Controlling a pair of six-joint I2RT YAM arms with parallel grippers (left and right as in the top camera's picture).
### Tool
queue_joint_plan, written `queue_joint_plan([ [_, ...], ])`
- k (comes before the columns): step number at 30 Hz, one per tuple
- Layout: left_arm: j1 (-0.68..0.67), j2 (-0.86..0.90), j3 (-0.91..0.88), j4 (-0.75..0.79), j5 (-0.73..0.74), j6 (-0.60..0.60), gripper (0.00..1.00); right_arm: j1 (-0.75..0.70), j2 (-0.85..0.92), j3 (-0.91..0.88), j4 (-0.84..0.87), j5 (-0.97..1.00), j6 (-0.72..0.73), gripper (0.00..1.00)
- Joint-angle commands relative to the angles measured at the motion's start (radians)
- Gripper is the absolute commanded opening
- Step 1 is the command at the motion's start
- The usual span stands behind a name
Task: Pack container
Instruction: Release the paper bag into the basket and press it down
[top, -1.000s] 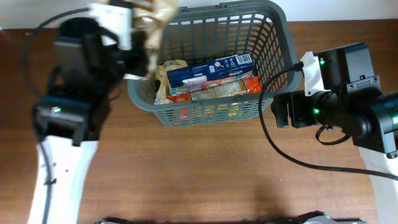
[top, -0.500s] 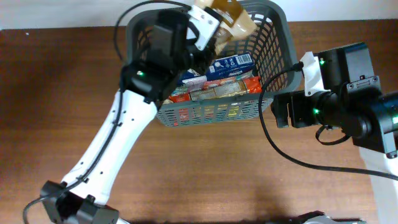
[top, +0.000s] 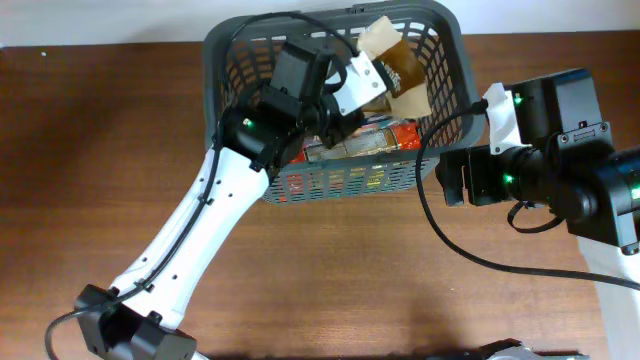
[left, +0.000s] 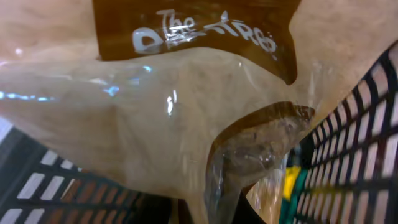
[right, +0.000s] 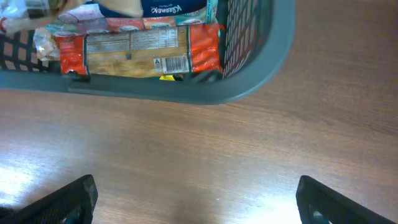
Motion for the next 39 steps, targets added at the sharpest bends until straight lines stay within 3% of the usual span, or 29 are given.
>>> queue_joint_plan([
  [1, -0.003, 0.005, 0.016, -0.013, 0.015, 0.073, 0.03, 0.0, 0.003, 0.002, 0.003, 0.009, 0.001, 0.99],
  [2, -0.003, 0.005, 0.016, -0.012, 0.015, 0.072, 0.09, 0.0, 0.003, 0.002, 0.003, 0.009, 0.001, 0.99],
  [3, -0.003, 0.005, 0.017, -0.011, 0.014, 0.072, 0.28, 0.0, 0.003, 0.002, 0.003, 0.009, 0.001, 0.99],
  [5, -0.003, -0.001, 0.024, -0.012, 0.008, 0.064, 0.99, 0.0, 0.003, 0.002, 0.003, 0.009, 0.0, 0.99],
  [10, -0.003, -0.062, 0.094, -0.036, -0.083, -0.044, 0.99, 0.0, 0.003, 0.002, 0.003, 0.009, 0.001, 0.99],
  [24, -0.002, -0.357, 0.161, -0.257, -0.091, -0.277, 0.99, 0.0, 0.003, 0.002, 0.003, 0.009, 0.001, 0.99],
  [39, -0.002, -0.423, 0.16, -0.523, -0.09, -0.277, 0.99, 0.0, 0.003, 0.002, 0.003, 0.009, 0.0, 0.99],
])
